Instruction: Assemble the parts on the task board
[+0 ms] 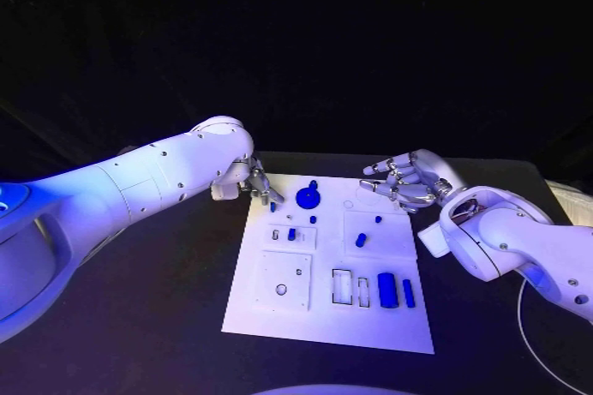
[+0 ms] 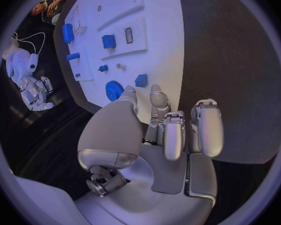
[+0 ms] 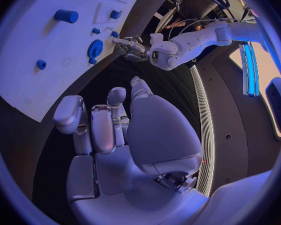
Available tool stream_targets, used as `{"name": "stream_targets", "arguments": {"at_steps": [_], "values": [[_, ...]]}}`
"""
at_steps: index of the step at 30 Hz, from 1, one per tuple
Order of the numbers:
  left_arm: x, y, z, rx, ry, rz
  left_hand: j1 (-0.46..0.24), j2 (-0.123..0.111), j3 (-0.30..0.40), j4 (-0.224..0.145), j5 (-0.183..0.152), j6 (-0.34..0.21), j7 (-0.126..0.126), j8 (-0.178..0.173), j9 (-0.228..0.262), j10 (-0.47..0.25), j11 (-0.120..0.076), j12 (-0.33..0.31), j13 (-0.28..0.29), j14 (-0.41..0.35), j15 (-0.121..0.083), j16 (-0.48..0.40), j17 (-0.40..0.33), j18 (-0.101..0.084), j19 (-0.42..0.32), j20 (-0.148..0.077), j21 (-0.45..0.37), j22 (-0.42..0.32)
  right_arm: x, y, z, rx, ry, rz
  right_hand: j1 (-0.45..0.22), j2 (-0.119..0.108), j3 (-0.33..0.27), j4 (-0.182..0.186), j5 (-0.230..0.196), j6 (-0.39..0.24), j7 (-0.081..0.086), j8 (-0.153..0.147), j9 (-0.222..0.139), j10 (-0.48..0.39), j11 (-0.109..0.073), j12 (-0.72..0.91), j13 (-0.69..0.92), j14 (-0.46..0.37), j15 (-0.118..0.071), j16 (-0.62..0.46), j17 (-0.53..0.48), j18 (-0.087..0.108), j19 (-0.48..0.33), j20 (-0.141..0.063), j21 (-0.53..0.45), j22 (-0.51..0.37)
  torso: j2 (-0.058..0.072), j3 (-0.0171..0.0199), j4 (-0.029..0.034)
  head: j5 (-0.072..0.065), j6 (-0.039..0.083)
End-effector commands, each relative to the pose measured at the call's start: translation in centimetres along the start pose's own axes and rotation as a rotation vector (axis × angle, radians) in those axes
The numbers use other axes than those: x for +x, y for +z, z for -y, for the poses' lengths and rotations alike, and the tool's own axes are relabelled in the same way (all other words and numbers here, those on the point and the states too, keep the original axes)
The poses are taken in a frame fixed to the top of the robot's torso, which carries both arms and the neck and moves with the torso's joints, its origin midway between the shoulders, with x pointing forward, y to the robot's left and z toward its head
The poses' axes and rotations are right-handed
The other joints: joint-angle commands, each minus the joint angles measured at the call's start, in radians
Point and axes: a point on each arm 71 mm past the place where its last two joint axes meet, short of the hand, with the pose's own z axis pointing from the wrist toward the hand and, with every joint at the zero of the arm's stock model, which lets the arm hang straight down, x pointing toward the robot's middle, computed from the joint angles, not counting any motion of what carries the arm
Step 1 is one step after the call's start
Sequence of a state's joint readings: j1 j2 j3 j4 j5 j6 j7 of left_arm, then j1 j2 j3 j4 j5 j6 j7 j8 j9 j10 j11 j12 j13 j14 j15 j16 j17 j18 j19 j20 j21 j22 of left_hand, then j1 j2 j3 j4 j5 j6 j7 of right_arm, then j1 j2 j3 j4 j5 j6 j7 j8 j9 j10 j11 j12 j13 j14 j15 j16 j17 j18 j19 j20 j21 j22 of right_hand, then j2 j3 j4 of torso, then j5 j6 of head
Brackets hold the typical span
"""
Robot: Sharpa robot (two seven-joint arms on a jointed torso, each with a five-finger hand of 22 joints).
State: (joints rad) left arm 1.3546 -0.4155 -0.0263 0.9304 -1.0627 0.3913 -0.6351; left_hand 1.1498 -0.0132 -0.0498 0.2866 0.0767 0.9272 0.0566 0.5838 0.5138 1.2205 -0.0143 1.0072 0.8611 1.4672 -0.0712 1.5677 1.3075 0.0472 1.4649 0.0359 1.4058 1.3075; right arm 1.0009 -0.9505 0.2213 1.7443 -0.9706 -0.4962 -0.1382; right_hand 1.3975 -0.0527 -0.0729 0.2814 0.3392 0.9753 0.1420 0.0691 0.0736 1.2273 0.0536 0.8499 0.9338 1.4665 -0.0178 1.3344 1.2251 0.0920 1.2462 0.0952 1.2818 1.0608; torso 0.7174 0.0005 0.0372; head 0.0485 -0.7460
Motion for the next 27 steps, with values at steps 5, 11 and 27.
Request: {"name": "stream_targets", "arguments": {"at_steps": [5,11,27], "values": [[0.45,-0.09,0.42,0.033,0.022,-0.046,0.012,0.011,-0.009,-0.001,0.006,0.014,-0.002,0.002,-0.003,0.011,-0.001,0.01,0.007,0.104,-0.004,0.003,0.263,0.002,0.025,-0.001,0.002,0.073,0.3,0.06,-0.02,-0.009,-0.011,-0.015,0.001,0.006,-0.005,0.0,0.004,-0.001,0.003,0.0,0.0,-0.007,0.003,0.003,-0.001,0.029,0.001,-0.007,0.0,0.02,-0.005,-0.002,-0.004,-0.002,0.0,0.0005,0.0008,0.0,-0.003],[0.48,-0.16,0.56,0.048,0.012,-0.043,0.017,0.014,-0.01,-0.002,0.006,0.016,-0.003,0.003,-0.004,0.011,-0.002,0.011,0.007,0.104,-0.005,0.003,0.263,0.002,0.024,-0.001,0.002,0.073,0.42,0.08,0.1,-0.005,-0.01,-0.018,0.001,0.006,-0.005,0.0,0.004,-0.001,0.003,0.0,0.0,-0.007,0.003,0.003,-0.001,0.029,0.001,-0.007,0.0,0.02,-0.005,-0.002,-0.004,-0.002,0.0,0.0007,-0.0011,0.003,-0.002],[0.63,-0.24,0.73,0.05,0.015,-0.053,0.05,0.02,-0.013,-0.009,0.007,0.023,-0.006,0.005,-0.007,0.015,-0.005,0.017,0.01,0.104,-0.007,0.003,0.263,0.001,0.026,-0.005,0.003,0.076,0.59,0.13,0.27,0.005,-0.011,-0.026,0.001,0.006,-0.005,0.0,0.004,-0.001,0.003,0.0,0.0,-0.007,0.003,0.003,-0.001,0.029,0.001,-0.007,0.0,0.02,-0.005,-0.002,-0.004,-0.002,0.0,0.0005,0.0004,0.001,-0.004]]}}
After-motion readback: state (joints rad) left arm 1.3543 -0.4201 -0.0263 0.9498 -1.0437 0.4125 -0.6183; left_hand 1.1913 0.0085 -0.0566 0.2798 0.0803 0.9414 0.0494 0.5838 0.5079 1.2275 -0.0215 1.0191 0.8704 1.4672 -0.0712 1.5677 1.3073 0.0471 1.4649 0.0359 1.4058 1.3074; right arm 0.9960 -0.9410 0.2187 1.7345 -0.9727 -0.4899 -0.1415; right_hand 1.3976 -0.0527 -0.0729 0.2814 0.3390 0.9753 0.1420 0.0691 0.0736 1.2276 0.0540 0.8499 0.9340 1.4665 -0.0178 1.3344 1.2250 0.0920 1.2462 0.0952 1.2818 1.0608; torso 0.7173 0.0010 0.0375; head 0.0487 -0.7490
